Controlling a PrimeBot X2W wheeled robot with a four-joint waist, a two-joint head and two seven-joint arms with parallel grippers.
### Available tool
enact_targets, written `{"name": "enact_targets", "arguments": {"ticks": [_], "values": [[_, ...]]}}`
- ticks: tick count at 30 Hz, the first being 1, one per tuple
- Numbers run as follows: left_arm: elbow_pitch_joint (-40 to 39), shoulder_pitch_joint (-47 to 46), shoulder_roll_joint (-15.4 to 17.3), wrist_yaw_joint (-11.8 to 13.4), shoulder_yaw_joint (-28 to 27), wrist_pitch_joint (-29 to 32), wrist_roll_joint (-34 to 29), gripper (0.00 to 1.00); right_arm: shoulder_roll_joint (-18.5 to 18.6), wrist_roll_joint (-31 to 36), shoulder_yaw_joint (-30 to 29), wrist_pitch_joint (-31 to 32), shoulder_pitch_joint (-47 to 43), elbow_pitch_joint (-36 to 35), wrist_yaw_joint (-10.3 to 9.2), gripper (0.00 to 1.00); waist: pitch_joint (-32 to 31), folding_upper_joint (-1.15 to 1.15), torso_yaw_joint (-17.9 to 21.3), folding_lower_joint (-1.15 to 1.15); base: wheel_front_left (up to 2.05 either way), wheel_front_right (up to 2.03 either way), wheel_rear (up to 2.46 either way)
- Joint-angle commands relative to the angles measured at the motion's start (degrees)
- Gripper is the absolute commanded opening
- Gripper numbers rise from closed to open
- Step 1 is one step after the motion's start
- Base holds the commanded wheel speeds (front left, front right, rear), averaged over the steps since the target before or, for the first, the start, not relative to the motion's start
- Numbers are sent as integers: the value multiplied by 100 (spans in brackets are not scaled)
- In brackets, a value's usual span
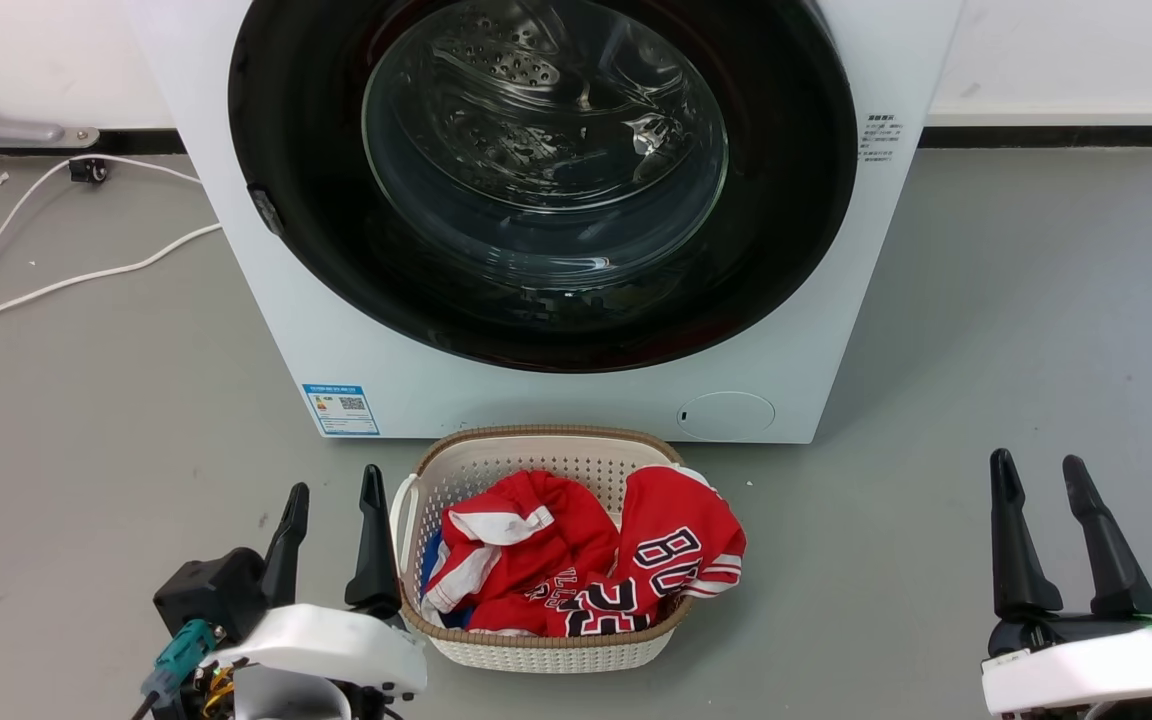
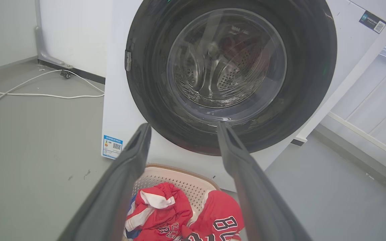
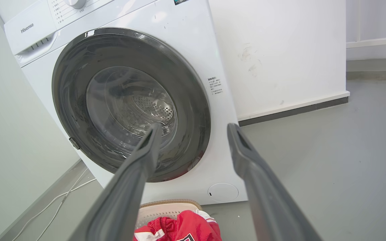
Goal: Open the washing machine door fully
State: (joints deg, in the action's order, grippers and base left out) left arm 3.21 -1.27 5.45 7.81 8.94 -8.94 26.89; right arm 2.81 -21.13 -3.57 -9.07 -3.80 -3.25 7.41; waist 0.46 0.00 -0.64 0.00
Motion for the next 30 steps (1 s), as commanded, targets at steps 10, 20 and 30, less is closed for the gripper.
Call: {"name": "enact_targets", "arguments": {"ticks": [10, 20, 30], "values": [[-104, 101, -30, -25, 31, -183, -582, 100, 12, 439, -38, -168, -80, -226, 12, 100, 14, 0, -7, 0, 0, 0, 0], [-77, 170, -112, -70, 4, -308, -1089, 100, 12, 863, -58, -296, -195, -325, 12, 100, 21, 0, -9, 0, 0, 0, 0], [-102, 229, -167, -98, -36, -417, -1488, 100, 12, 1163, -52, -402, -273, -330, 8, 100, 2, 0, 4, 0, 0, 0, 0]]}}
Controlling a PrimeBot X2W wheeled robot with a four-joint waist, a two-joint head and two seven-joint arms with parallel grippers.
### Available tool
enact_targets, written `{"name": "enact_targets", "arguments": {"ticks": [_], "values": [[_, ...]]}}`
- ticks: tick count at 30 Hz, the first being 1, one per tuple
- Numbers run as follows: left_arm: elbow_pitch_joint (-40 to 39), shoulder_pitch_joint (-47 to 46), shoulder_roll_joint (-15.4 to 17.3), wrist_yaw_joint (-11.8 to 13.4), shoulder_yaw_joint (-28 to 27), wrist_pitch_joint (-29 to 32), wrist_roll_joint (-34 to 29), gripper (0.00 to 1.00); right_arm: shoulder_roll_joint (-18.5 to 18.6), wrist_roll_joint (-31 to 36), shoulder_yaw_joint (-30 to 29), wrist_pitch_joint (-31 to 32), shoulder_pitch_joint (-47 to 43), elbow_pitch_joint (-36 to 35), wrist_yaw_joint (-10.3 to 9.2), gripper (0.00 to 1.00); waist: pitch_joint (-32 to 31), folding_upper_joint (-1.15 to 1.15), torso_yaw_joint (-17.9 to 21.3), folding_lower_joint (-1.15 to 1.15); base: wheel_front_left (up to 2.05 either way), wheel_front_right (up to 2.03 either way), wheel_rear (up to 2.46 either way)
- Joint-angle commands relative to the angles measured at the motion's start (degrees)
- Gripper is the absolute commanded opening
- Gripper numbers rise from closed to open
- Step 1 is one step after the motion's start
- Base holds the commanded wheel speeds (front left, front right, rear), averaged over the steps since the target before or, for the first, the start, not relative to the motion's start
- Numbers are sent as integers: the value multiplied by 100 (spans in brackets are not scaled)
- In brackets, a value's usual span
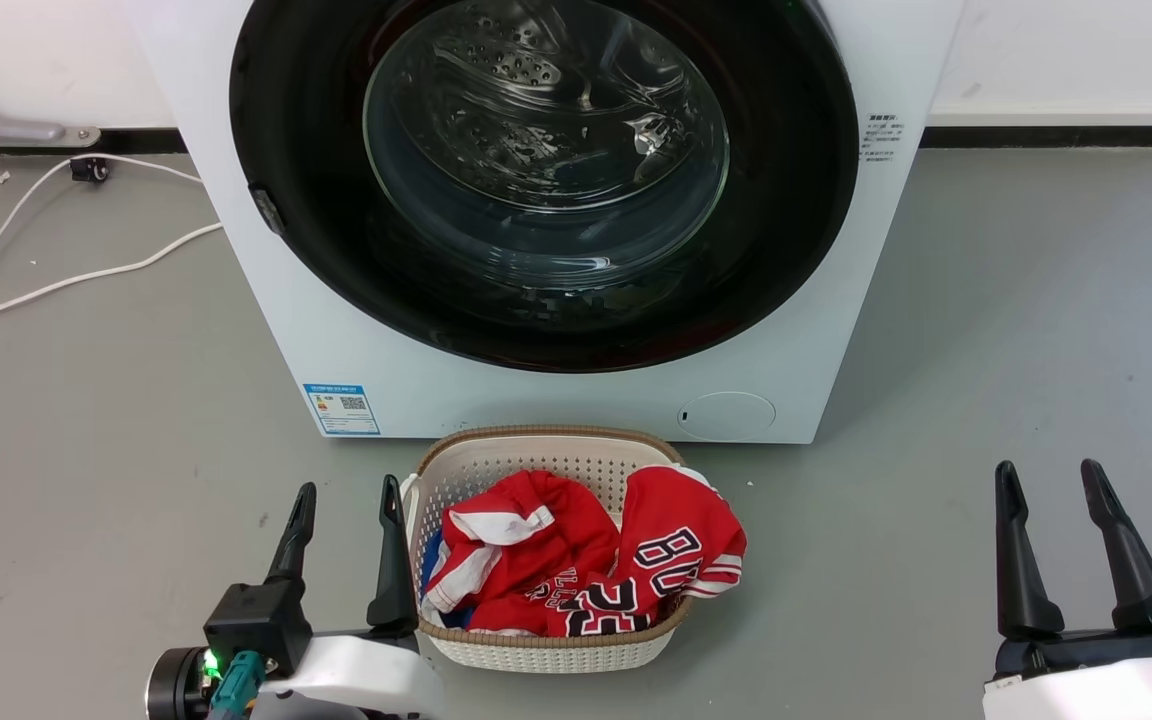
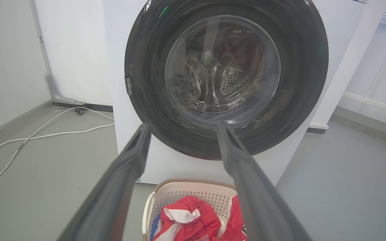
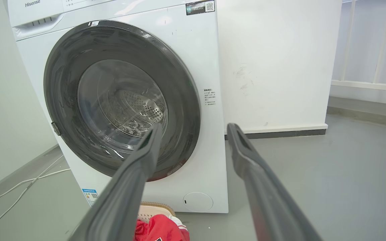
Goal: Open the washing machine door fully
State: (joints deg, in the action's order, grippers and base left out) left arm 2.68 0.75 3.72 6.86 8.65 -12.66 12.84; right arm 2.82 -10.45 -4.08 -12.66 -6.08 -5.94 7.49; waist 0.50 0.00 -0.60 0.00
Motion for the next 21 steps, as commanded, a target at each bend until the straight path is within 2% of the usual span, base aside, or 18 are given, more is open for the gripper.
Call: {"name": "enact_targets", "arguments": {"ticks": [1, 21], "values": [[-45, 35, 1, -8, -9, -50, -127, 100, 11, 139, 0, -53, -49, -69, 0, 100, -3, 0, 0, 0, 0, 0, 0], [-41, 164, -84, -124, -120, -262, -682, 100, 9, 764, 114, -263, -197, -213, 0, 100, -17, 0, -4, 0, 0, 0, 0]]}}
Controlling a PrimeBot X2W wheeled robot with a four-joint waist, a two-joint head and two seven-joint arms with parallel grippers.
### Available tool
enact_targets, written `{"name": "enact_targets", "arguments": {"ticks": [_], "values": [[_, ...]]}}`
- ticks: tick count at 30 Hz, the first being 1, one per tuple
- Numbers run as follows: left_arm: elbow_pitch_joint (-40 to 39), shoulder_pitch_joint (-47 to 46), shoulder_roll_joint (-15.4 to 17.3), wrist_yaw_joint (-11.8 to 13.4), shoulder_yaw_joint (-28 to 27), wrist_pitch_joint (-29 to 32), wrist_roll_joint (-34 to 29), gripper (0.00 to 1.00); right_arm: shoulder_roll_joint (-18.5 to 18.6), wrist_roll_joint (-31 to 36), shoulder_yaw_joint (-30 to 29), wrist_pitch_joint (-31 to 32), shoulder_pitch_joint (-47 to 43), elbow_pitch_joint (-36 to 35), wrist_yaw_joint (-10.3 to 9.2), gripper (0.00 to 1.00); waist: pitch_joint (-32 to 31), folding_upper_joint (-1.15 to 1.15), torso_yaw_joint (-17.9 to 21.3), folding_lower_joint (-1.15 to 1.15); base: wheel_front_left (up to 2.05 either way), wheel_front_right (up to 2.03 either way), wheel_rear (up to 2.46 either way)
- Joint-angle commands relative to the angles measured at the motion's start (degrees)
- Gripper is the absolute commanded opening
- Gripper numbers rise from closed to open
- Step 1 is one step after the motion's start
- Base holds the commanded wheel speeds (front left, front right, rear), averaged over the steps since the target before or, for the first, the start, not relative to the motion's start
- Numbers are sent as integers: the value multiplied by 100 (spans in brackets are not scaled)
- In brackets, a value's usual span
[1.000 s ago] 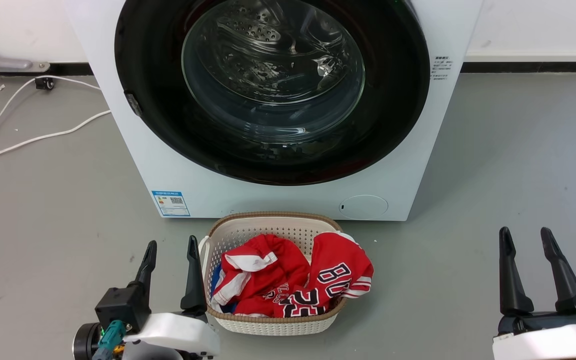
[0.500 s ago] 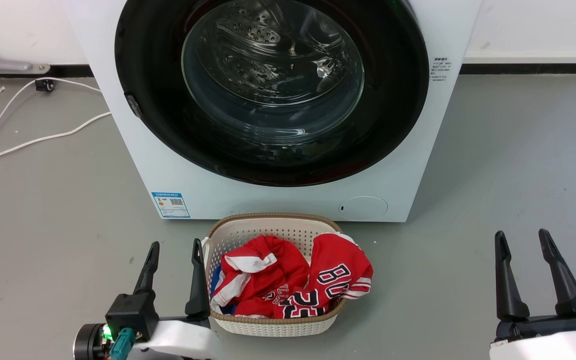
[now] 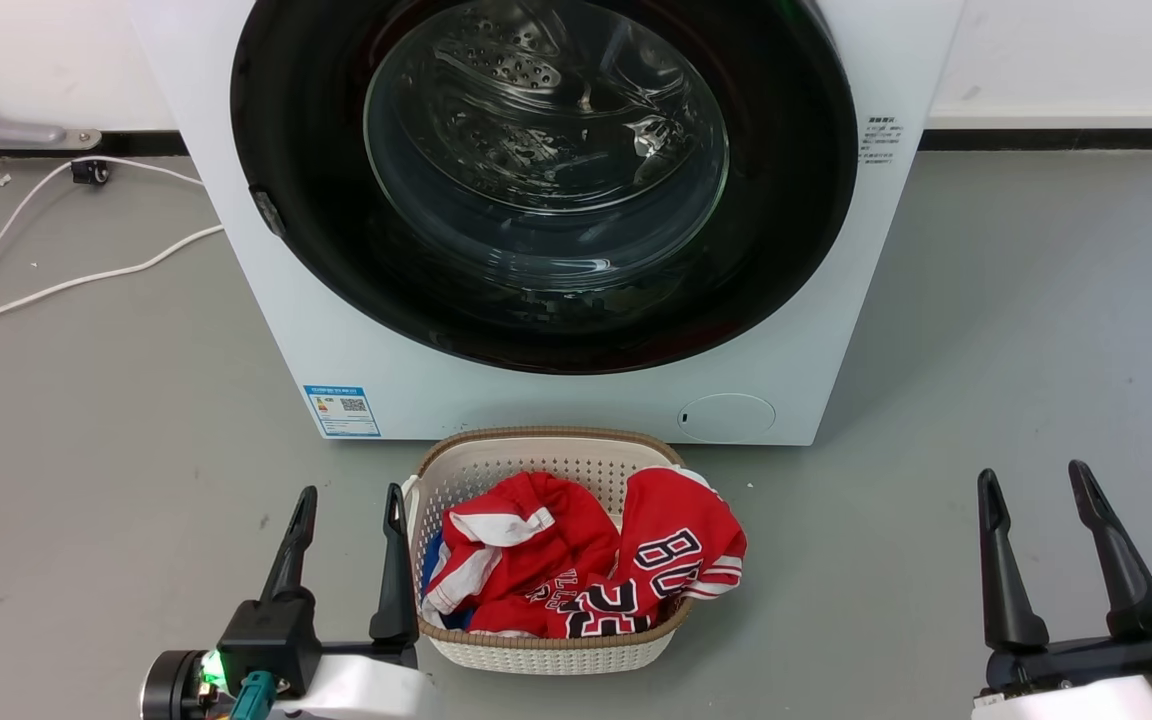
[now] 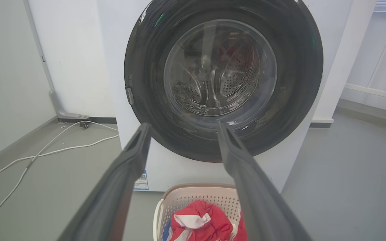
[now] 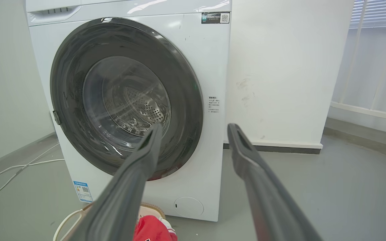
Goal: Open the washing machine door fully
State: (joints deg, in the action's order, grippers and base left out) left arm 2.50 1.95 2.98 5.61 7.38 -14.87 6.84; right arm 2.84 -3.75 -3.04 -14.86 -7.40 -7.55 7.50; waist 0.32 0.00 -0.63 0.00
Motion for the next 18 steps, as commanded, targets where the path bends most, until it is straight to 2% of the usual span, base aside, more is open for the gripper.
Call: {"name": "enact_targets", "arguments": {"ticks": [1, 18], "values": [[-22, 45, -11, -1, 4, -46, -61, 100, 7, 68, 16, -43, -71, -42, -1, 100, 1, 0, -2, 0, 0, 0, 0], [25, 61, -13, 45, 19, -36, 124, 100, 6, -473, -17, -35, -66, 277, -2, 100, 14, 0, -10, 0, 0, 0, 0]]}}
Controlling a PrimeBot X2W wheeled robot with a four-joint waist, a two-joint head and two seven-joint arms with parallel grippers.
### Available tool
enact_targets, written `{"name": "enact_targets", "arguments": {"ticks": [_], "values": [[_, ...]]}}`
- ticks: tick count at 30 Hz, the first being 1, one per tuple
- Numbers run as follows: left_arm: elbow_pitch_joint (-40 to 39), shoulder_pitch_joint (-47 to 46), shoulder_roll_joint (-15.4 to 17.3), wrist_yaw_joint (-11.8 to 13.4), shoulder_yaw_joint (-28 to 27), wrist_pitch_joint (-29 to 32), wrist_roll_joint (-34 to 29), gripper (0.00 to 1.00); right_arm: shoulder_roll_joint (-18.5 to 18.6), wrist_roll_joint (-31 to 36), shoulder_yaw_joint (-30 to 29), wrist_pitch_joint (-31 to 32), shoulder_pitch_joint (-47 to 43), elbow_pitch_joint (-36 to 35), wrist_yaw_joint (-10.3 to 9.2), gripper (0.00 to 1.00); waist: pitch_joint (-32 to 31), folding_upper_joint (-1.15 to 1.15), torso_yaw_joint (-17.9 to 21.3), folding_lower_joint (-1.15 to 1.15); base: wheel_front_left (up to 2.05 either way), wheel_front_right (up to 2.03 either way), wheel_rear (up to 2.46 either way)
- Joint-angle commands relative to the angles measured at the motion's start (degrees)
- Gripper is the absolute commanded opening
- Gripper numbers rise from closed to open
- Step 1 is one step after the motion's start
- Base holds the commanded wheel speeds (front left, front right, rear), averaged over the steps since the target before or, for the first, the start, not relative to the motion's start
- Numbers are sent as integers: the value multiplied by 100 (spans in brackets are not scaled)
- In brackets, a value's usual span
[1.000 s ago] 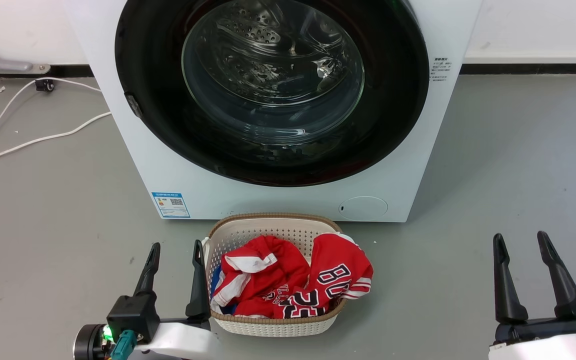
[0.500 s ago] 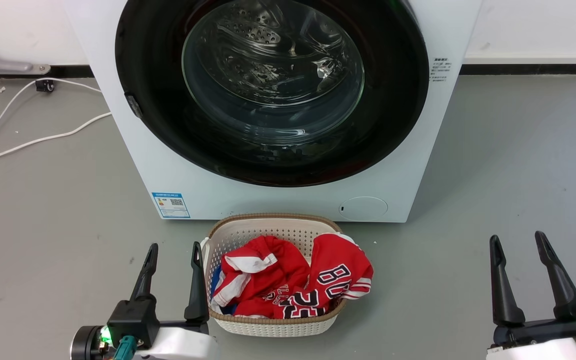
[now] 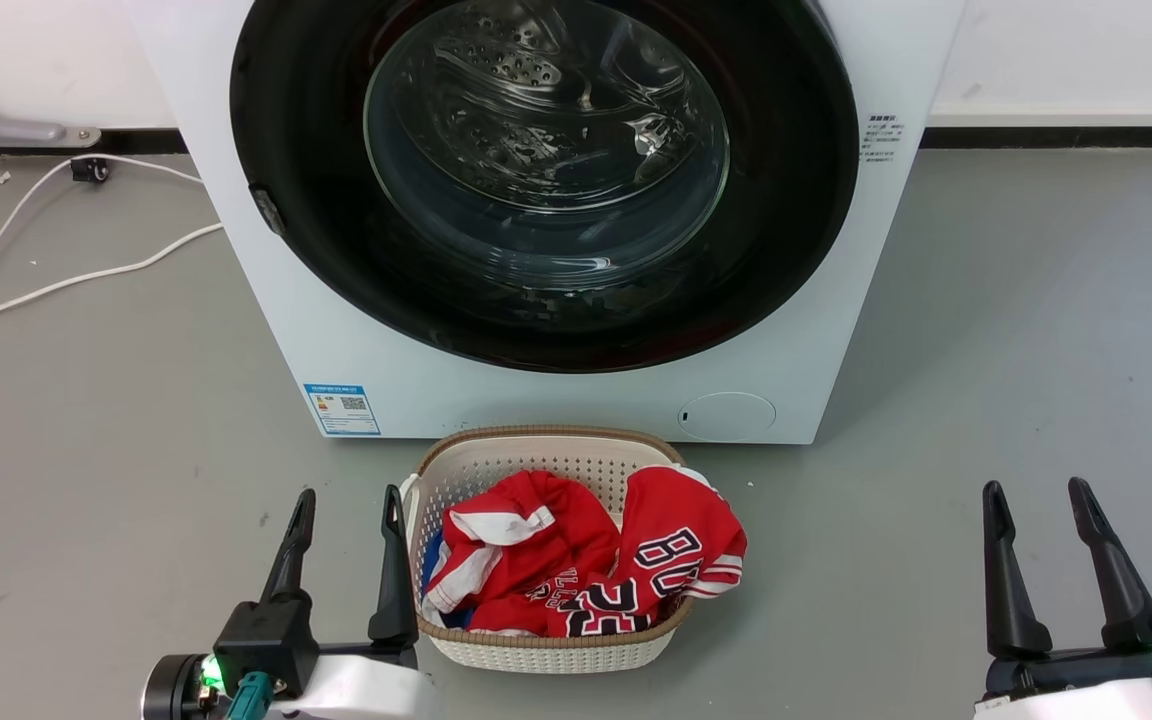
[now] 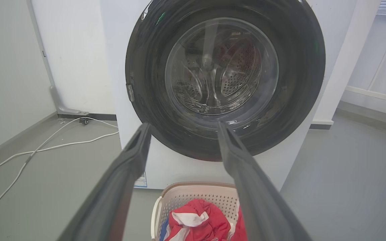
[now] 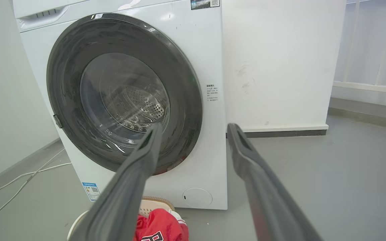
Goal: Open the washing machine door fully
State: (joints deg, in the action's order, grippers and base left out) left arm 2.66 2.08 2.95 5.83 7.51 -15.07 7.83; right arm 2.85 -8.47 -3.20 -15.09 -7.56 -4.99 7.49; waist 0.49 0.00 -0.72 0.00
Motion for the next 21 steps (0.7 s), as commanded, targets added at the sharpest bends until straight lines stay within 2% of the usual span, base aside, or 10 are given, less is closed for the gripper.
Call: {"name": "enact_targets", "arguments": {"ticks": [1, 12, 13, 14, 15, 17, 21], "values": [[9, 49, -10, 17, 9, -16, 25, 100, 5, 0, 1, -12, -51, 27, 0, 100, -6, 0, -2, 0, 0, 0, 0], [33, 43, -10, 52, 24, -16, 1, 100, 5, 27, 48, -12, -46, 66, 0, 100, -4, 0, -14, 0, 0, 0, 0], [34, 41, -10, 56, 27, -16, 2, 100, 5, 15, 58, -12, -50, 84, 0, 78, -4, 0, -15, 0, 0, 0, 0], [37, 41, -10, 57, 23, -16, 3, 100, 5, -28, 54, -12, -42, 79, 0, 15, -4, 0, -16, 0, 0, 0, 0], [43, 44, -10, 61, 26, -16, 3, 100, 5, -80, 53, -12, -37, 84, 0, 0, -4, 0, -16, 0, 0, 0, 0], [46, 47, -10, 71, 21, -16, 10, 100, 5, -335, 28, -12, -23, 108, 0, 0, -5, 0, -14, 0, 0, 0, 0], [55, 43, -10, 65, 20, -16, 18, 100, 4, -1606, -48, -12, 40, 242, 0, 0, -6, 0, -13, 0, 0, 0, 0]]}}
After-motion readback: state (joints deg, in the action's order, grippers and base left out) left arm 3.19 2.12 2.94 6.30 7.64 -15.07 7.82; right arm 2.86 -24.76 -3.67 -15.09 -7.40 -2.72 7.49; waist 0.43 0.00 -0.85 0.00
